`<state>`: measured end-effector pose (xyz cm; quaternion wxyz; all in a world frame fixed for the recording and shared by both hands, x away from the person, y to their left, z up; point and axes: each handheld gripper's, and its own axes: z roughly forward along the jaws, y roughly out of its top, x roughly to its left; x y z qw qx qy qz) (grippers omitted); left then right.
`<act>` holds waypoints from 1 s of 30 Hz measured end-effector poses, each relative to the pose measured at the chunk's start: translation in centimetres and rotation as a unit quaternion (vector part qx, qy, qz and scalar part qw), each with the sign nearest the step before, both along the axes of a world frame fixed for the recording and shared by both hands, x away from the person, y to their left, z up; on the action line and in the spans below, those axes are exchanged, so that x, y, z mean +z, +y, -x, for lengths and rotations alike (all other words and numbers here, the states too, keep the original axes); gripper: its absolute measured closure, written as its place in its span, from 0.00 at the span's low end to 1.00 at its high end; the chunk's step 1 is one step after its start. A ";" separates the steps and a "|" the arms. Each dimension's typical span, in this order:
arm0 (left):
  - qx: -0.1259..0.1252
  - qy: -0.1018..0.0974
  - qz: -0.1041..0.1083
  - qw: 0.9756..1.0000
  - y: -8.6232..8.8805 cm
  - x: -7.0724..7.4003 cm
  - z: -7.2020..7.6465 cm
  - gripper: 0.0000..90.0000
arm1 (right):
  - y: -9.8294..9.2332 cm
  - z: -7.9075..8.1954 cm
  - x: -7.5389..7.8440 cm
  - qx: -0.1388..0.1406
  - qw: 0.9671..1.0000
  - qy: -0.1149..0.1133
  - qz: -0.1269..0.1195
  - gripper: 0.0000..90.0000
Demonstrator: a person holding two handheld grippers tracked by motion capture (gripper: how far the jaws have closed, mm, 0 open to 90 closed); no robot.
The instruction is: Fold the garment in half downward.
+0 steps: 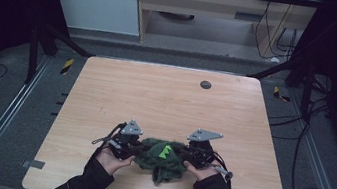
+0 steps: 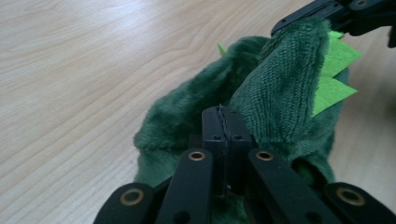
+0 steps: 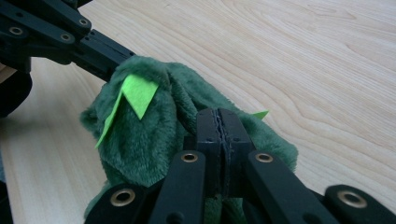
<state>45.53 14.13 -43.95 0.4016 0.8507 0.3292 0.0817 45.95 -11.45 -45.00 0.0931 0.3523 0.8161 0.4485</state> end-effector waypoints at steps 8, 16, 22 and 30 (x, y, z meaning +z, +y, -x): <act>-0.017 -0.005 -0.001 1.000 -0.2 0.4 1.4 1.00 | -0.3 1.1 0.0 0.009 1.000 0.003 -0.004 0.99; -0.032 -0.001 -0.002 0.999 -0.3 0.1 2.7 1.00 | -0.6 2.0 -0.1 0.013 1.000 0.006 -0.002 0.99; -0.044 0.005 -0.007 0.999 -0.4 -0.2 3.4 1.00 | -0.5 2.8 -0.4 0.022 1.000 0.011 0.002 0.99; -0.046 0.018 -0.022 0.999 -0.6 -1.3 4.0 1.00 | -0.4 3.8 -1.2 0.032 0.999 0.028 0.008 0.98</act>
